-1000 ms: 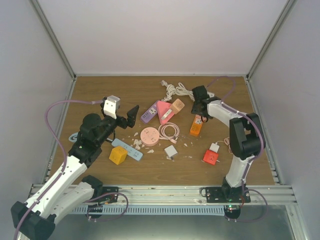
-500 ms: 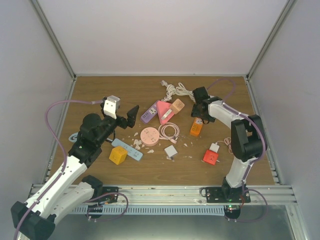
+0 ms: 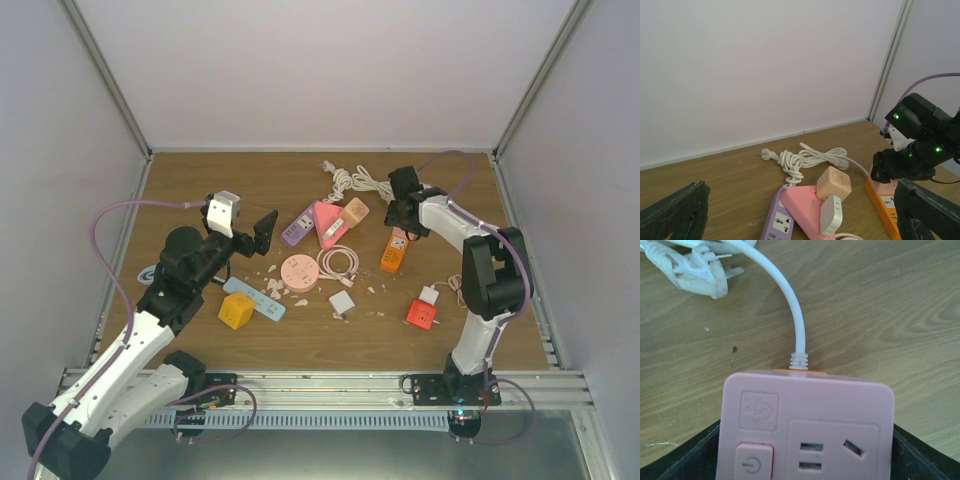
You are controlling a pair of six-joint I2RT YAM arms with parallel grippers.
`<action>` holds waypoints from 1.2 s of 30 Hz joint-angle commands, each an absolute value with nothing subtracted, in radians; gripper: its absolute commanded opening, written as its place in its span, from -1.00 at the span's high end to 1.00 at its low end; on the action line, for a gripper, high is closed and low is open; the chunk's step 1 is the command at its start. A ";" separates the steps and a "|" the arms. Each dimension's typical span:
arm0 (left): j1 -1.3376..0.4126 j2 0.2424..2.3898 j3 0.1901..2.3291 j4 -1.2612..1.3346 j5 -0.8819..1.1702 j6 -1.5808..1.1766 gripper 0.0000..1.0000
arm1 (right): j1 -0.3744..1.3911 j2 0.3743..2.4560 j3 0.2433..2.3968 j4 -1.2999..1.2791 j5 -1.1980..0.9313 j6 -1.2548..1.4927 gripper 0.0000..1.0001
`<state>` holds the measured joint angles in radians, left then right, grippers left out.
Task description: Insert the plug
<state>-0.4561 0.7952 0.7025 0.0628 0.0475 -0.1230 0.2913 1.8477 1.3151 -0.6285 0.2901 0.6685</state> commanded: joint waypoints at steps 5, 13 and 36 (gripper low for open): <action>-0.450 0.803 0.695 0.103 0.046 -0.129 -0.98 | 0.256 1.909 1.346 -0.625 0.319 0.657 -0.20; -0.449 0.805 0.696 0.101 0.043 -0.129 -0.98 | 0.238 1.996 1.286 -0.637 0.235 0.635 0.21; -0.440 0.855 0.734 0.060 0.086 -0.159 -0.98 | 0.297 1.584 1.327 -0.715 0.279 0.546 -0.80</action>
<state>-0.4515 0.8471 0.7033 0.0257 0.0605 -0.1352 0.2562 1.6806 1.3907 -0.6792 0.2890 0.5720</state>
